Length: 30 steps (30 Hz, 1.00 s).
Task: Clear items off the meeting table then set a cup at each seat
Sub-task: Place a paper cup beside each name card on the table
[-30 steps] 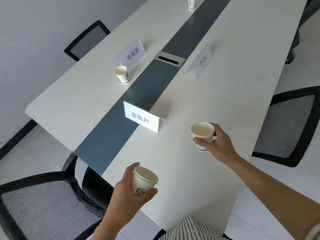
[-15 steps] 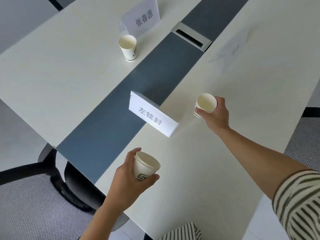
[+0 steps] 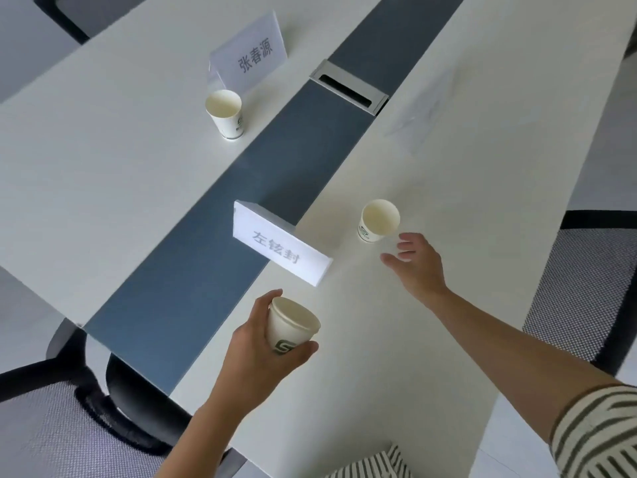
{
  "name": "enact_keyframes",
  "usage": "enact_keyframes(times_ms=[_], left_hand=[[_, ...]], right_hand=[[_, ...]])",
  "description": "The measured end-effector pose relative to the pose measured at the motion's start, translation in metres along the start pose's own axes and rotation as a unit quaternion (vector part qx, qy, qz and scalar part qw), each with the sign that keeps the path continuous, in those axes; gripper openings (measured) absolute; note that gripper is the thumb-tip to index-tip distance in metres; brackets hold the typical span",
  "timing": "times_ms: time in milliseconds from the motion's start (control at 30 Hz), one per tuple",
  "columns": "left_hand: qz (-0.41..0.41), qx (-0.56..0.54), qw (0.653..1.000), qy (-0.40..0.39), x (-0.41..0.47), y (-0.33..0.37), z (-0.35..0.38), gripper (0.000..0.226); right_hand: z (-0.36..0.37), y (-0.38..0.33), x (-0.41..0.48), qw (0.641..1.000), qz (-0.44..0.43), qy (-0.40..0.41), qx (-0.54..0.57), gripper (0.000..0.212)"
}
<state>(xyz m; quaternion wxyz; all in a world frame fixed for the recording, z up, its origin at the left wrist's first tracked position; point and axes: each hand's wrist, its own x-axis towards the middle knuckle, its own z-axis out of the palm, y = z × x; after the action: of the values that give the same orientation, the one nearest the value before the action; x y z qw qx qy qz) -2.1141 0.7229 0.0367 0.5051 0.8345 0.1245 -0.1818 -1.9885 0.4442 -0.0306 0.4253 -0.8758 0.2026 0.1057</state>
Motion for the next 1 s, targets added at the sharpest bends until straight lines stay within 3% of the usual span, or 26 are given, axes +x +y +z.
enact_keyframes(times_ms=[133, 333, 467, 700, 1000], left_hand=[[0.043, 0.011, 0.998, -0.034, -0.013, 0.024, 0.016, 0.079], [0.105, 0.043, 0.99, -0.085, -0.062, 0.048, 0.053, 0.085], [0.137, 0.06, 0.981, -0.123, -0.111, 0.059, 0.086, 0.073], [0.226, 0.143, 0.939, -0.219, -0.202, 0.064, 0.157, 0.076], [0.316, 0.174, 0.876, -0.32, -0.281, 0.08, 0.255, 0.078]], right_hand=[[-0.035, 0.004, -0.064, 0.997, -0.016, -0.05, 0.055, 0.022], [-0.084, 0.025, -0.177, 0.992, -0.035, -0.067, 0.1, 0.003], [-0.11, 0.048, -0.241, 0.985, -0.034, -0.071, 0.155, 0.006], [-0.153, 0.114, -0.341, 0.966, 0.009, -0.087, 0.242, 0.01], [-0.224, 0.205, -0.438, 0.962, 0.066, -0.013, 0.264, 0.009]])
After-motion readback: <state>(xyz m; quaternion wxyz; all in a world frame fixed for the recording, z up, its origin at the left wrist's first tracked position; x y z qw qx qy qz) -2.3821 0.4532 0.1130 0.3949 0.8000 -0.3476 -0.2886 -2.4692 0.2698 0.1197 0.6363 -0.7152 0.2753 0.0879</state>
